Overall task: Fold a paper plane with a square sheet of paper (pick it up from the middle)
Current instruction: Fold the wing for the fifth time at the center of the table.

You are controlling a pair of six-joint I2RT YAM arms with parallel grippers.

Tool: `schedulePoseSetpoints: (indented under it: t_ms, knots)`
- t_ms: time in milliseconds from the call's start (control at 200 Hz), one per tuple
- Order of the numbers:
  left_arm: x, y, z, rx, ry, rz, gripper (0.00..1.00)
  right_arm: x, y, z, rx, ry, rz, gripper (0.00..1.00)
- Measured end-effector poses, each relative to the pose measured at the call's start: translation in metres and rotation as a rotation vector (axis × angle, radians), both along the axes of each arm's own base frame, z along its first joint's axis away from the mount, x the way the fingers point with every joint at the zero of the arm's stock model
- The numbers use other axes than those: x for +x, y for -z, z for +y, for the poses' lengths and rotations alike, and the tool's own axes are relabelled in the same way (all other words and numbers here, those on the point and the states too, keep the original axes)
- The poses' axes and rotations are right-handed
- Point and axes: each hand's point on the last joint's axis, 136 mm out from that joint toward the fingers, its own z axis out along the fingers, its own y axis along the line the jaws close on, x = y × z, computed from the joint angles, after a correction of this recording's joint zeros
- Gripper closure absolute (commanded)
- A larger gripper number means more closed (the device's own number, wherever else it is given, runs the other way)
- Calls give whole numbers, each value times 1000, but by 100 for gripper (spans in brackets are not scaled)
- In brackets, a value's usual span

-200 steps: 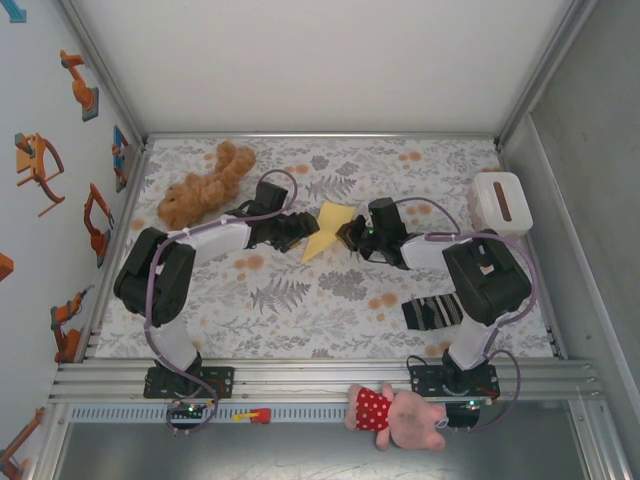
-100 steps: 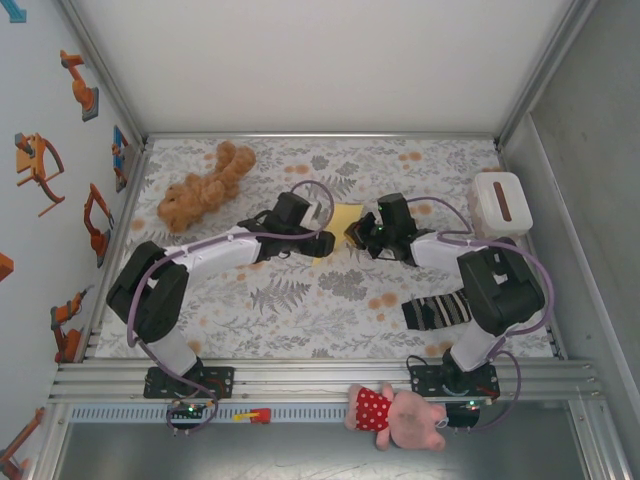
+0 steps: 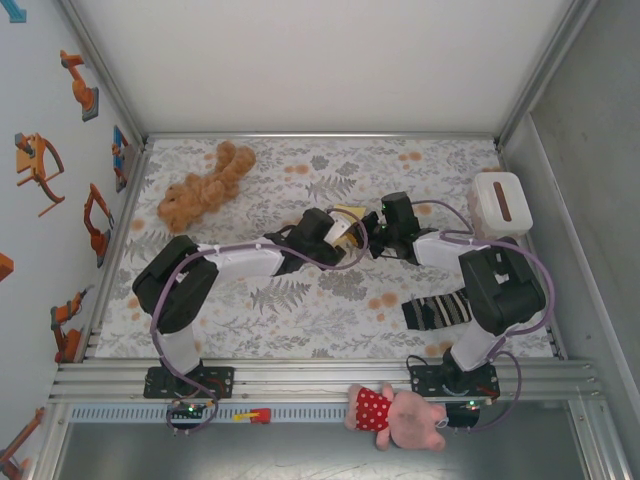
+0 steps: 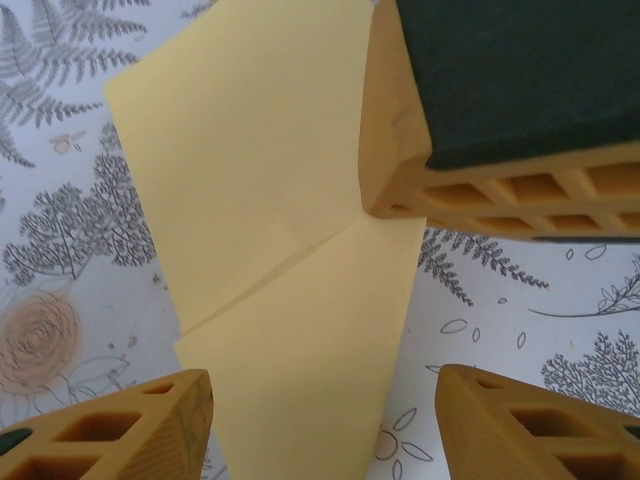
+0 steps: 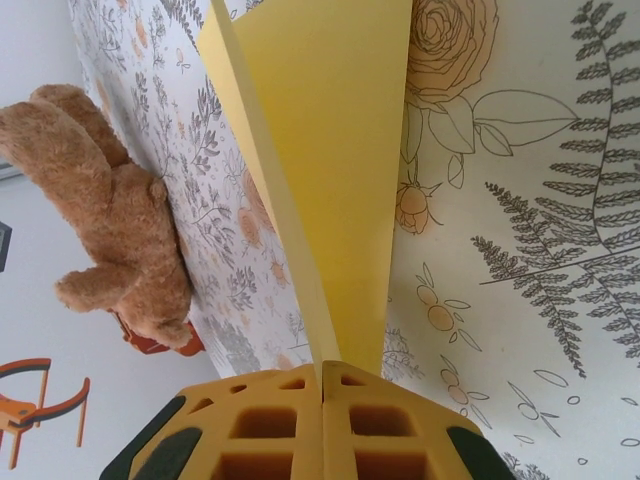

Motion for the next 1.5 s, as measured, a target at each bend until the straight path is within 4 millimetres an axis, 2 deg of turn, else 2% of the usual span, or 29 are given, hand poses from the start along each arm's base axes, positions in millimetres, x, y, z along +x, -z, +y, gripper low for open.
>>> schedulePoseSetpoints:
  t_ms: [120, 255, 486, 811, 886, 961, 1062, 1152, 1277, 1502]
  knots:
    - [3, -2, -3, -12, 25, -44, 48, 0, -7, 0, 14, 5, -6, 100]
    - [-3, 7, -1, -12, 51, -35, 51, 1, -13, 0, 33, 11, -5, 100]
    - [-7, 16, 2, -27, 65, -18, 61, 0, -13, -1, 39, 11, 2, 100]
    - [-4, 13, 1, -56, 74, -17, 73, -3, -9, -2, 31, 11, 25, 100]
    - [-5, 13, 0, -61, 79, -12, 78, -4, -8, -3, 27, 11, 33, 92]
    - [-7, 13, -1, -66, 85, -6, 83, -6, -6, -3, 24, 13, 45, 81]
    - [-8, 14, -2, -72, 92, 4, 87, -8, -4, -5, 16, 10, 56, 59]
    - [-8, 17, -2, -77, 95, 18, 89, -9, 0, -9, -8, 3, 62, 49]
    - [-6, 22, 0, -96, 90, 48, 89, -11, 3, -24, -64, 13, 63, 44]
    - [-6, 30, 0, -141, 79, 108, 90, -6, -14, -54, -162, 46, -10, 43]
